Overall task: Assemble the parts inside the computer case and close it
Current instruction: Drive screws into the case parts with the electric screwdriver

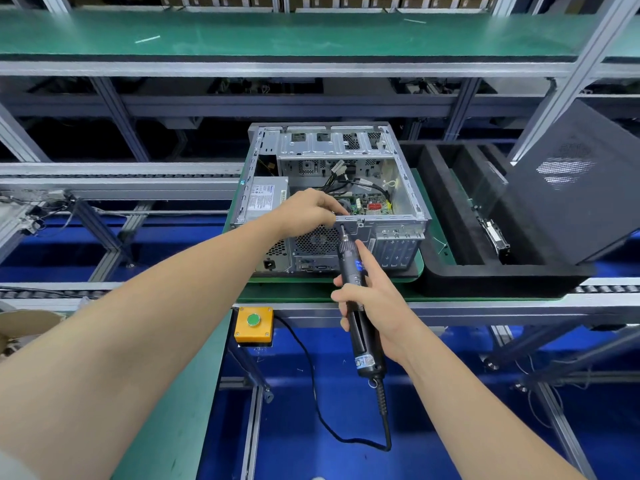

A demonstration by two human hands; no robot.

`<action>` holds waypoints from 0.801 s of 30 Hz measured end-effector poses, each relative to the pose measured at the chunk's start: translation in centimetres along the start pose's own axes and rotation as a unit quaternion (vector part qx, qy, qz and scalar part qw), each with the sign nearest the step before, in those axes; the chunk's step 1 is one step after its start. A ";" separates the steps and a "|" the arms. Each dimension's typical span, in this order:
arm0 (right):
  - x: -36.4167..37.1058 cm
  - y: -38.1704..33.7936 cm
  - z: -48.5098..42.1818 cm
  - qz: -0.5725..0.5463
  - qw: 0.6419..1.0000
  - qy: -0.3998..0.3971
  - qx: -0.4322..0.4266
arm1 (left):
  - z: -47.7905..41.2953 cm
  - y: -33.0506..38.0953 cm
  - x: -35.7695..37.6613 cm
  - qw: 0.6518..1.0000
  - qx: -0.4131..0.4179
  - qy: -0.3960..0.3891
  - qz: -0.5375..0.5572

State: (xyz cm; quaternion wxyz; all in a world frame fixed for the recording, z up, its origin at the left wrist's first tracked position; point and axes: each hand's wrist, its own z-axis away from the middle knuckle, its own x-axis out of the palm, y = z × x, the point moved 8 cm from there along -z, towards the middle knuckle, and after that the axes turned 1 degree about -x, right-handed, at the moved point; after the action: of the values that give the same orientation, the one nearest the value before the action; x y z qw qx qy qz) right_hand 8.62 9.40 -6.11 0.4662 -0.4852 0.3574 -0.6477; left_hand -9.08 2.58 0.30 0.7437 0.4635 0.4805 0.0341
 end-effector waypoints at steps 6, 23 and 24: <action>-1.2 -1.2 0.7 -0.001 0.999 0.033 -0.017 | -0.3 0.6 -0.8 0.988 -0.001 0.129 -0.085; -14.8 -13.6 1.5 0.008 0.967 0.199 -0.158 | -5.2 16.3 9.5 0.903 0.064 0.158 0.394; -16.3 -13.9 1.4 0.005 0.965 0.206 -0.159 | -6.0 17.1 10.9 0.895 0.062 0.135 0.420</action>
State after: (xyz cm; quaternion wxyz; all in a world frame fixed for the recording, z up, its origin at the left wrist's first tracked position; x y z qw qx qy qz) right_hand 7.88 29.24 2.19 0.3024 -0.4070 0.5463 -0.6667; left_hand -1.01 21.62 4.58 0.5579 0.6580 0.3381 0.3762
